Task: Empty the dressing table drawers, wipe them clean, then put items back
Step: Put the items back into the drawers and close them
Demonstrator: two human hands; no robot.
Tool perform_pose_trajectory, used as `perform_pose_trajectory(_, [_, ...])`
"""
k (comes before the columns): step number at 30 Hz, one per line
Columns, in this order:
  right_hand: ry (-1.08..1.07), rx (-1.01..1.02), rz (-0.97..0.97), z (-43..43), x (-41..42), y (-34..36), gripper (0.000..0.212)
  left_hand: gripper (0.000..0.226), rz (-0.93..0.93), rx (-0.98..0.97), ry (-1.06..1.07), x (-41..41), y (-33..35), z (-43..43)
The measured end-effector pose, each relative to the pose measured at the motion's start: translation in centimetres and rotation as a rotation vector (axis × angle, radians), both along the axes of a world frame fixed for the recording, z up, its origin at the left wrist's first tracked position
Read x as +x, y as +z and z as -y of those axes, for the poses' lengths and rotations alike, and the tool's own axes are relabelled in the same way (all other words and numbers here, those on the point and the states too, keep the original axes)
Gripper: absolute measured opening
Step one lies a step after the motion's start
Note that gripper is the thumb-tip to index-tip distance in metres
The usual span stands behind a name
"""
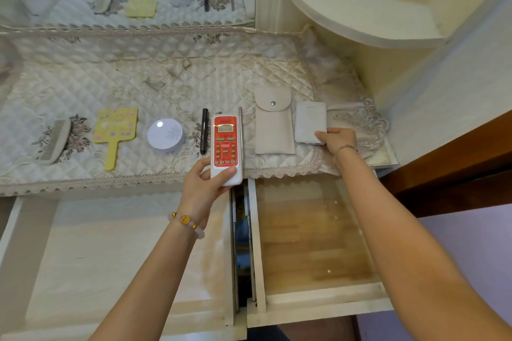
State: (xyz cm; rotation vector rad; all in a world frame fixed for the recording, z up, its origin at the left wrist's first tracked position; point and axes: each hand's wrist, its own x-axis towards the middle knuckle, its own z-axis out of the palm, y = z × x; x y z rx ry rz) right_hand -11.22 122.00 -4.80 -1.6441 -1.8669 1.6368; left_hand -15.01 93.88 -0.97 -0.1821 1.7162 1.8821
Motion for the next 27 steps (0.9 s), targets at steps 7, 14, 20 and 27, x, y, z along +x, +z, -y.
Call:
perform_pose_trajectory(7, [-0.076,-0.128,-0.061,1.1,0.2,0.4,0.038,0.033,0.001,-0.015,0.01,0.1,-0.1,1.1])
perform_pose_trajectory(14, [-0.087,-0.173,-0.092,1.5,0.4,1.2,0.016,0.036,-0.014,-0.008,0.011,0.5,0.4,1.5])
perform_pose_trajectory(20, [-0.055,-0.247,-0.154,2.1,2.5,2.5,0.033,0.04,-0.034,0.006,0.025,0.5,1.3,2.2])
perform_pose_trajectory(27, [-0.141,-0.533,-0.46,6.4,6.2,4.3,0.008,0.037,-0.074,0.028,0.067,1.2,2.4,4.1])
